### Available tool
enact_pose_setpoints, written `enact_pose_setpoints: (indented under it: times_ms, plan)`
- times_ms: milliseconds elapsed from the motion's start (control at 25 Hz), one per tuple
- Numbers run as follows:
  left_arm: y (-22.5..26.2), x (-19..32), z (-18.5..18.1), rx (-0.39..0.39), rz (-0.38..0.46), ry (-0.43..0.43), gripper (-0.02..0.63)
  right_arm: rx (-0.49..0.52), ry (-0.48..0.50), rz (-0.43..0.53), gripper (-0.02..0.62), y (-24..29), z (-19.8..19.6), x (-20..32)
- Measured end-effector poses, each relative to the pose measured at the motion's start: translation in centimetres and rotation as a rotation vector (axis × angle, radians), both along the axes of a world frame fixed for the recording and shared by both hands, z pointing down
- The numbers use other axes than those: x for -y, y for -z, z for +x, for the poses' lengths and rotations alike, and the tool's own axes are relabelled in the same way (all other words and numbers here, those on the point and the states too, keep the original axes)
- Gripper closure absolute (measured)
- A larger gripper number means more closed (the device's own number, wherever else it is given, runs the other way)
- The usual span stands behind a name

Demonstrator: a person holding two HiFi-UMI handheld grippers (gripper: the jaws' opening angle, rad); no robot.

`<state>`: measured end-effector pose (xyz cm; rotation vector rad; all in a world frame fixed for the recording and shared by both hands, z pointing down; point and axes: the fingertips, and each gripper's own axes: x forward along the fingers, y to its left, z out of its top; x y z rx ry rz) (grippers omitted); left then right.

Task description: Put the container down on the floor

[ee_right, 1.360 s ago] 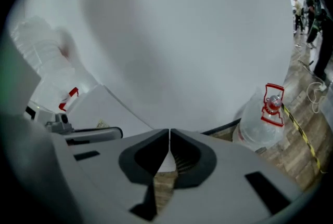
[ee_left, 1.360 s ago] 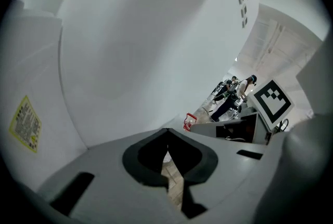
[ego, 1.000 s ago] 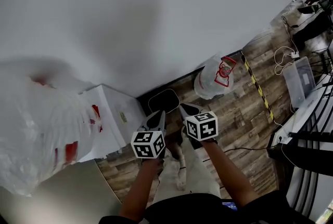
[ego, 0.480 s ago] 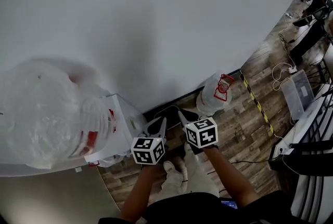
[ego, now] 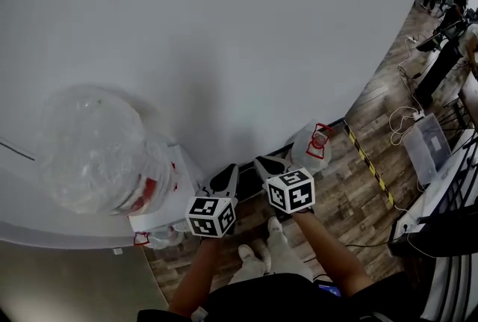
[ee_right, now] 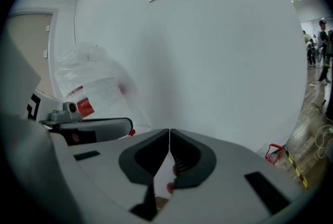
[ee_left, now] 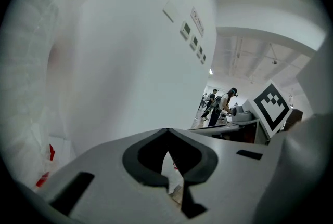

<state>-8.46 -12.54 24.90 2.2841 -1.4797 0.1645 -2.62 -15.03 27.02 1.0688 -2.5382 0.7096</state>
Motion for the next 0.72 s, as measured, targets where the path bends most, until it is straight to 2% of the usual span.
enact_pose_setpoints:
  times_ms: [400,720]
  plan:
    - [6.2,-2.1,-0.2,0.018,0.123,-0.018,0.589,0.03,-0.003,0.094,0.563,6.4,-1.1,-2.0]
    - [8.6,-4.4,-1.7,0.0,0.151,-0.016,0.589,0.026,-0.018,0.169,0.563,10.2,-1.6,-3.5]
